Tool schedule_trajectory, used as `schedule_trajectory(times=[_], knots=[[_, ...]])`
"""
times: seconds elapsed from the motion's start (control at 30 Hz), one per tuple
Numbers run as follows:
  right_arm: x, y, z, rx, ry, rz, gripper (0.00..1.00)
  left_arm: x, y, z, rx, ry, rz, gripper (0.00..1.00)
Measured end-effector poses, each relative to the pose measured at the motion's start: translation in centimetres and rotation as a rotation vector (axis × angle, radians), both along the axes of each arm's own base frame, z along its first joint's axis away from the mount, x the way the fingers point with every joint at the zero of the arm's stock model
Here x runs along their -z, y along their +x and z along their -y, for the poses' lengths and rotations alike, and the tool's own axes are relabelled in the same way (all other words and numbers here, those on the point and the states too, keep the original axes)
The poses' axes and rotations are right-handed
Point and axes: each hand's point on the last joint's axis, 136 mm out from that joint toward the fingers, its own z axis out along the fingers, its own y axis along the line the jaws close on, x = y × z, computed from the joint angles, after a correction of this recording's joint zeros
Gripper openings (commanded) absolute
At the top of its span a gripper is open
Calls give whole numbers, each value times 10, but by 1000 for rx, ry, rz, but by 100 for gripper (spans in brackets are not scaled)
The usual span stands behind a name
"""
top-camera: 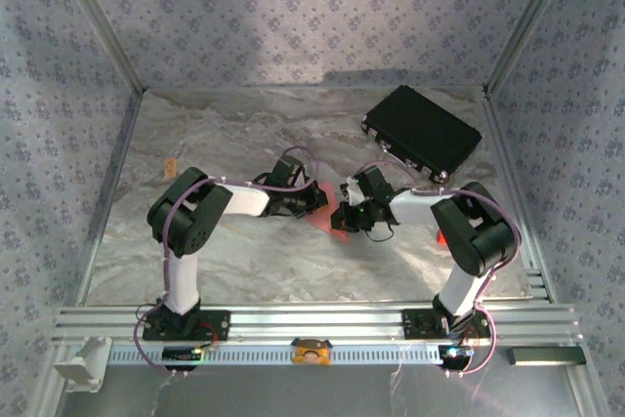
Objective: Fold a paper plane with a square sheet of paper (pick it up from the middle)
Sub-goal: Fourth fold the wing at the center of the table.
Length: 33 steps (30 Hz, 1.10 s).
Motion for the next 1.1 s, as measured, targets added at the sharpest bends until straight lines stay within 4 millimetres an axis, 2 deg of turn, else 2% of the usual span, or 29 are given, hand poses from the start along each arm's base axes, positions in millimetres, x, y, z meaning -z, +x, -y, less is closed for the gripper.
schedule_trajectory(times=[0.43,0.87,1.1], knots=[[-1,-7,13,23,27,-3,7,0,0,1,3,-3,-1,6],[0,-25,30,44,22,-11,7,0,-1,1,6,-6,-3,6],[-14,-30,29,31,40,-6,7,0,-1,1,8,-7,-4,6]])
